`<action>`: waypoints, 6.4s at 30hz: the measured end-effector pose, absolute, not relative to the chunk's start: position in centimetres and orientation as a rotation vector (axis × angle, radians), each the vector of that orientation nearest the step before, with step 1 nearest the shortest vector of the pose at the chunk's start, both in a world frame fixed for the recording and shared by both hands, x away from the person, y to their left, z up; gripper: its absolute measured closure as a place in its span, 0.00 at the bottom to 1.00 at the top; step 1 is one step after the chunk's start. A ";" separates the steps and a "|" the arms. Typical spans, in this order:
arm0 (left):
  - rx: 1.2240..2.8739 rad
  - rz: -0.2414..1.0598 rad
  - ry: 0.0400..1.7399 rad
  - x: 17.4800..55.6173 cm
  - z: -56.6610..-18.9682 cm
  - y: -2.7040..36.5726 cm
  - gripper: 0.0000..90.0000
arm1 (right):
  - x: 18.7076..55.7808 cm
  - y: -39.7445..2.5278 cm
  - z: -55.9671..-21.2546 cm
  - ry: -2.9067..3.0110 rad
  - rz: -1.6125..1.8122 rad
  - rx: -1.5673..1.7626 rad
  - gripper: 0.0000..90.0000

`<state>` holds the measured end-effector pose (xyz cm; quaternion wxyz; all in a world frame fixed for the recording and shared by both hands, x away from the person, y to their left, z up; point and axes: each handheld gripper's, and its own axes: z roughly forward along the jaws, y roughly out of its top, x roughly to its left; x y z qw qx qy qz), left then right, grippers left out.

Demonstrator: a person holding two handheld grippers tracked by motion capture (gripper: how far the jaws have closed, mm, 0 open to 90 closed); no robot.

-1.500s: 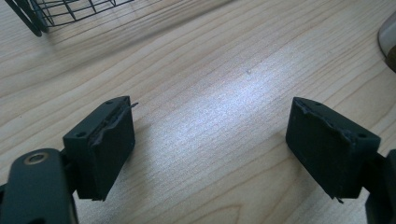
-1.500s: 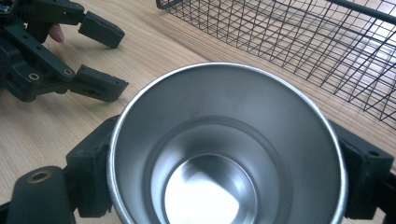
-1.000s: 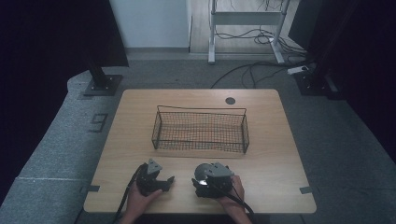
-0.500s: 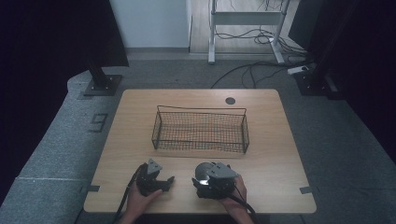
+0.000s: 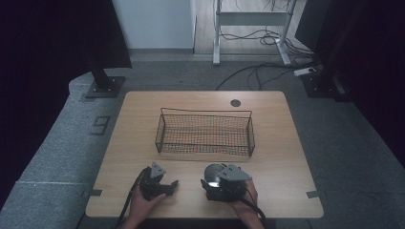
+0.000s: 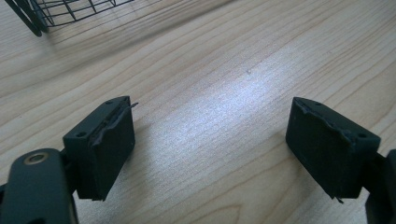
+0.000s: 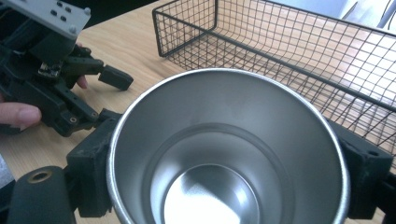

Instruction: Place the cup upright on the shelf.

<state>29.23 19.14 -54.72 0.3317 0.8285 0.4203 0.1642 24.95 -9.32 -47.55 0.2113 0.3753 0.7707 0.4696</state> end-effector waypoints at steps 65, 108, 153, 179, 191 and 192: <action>2.165 0.430 1.098 29.2 -54.7 19.1 0.17 | 29.8 -11.4 -41.8 2.058 1.386 1.059 0.15; 2.163 0.431 1.100 29.2 -54.7 19.1 0.18 | 34.1 -11.6 -38.7 1.999 1.364 1.102 0.15; 2.161 0.429 1.101 29.2 -54.7 19.1 0.18 | 40.7 -11.8 -38.9 1.976 1.265 1.219 0.15; 2.161 0.431 1.101 29.2 -54.7 19.1 0.18 | 44.5 -11.8 -39.9 1.981 1.200 1.305 0.15; 2.161 0.430 1.100 29.2 -54.7 19.1 0.18 | 45.7 -11.5 -41.2 2.000 1.175 1.350 0.15; 2.161 0.430 1.101 29.2 -54.7 19.1 0.18 | 45.8 -11.5 -41.4 2.003 1.172 1.352 0.15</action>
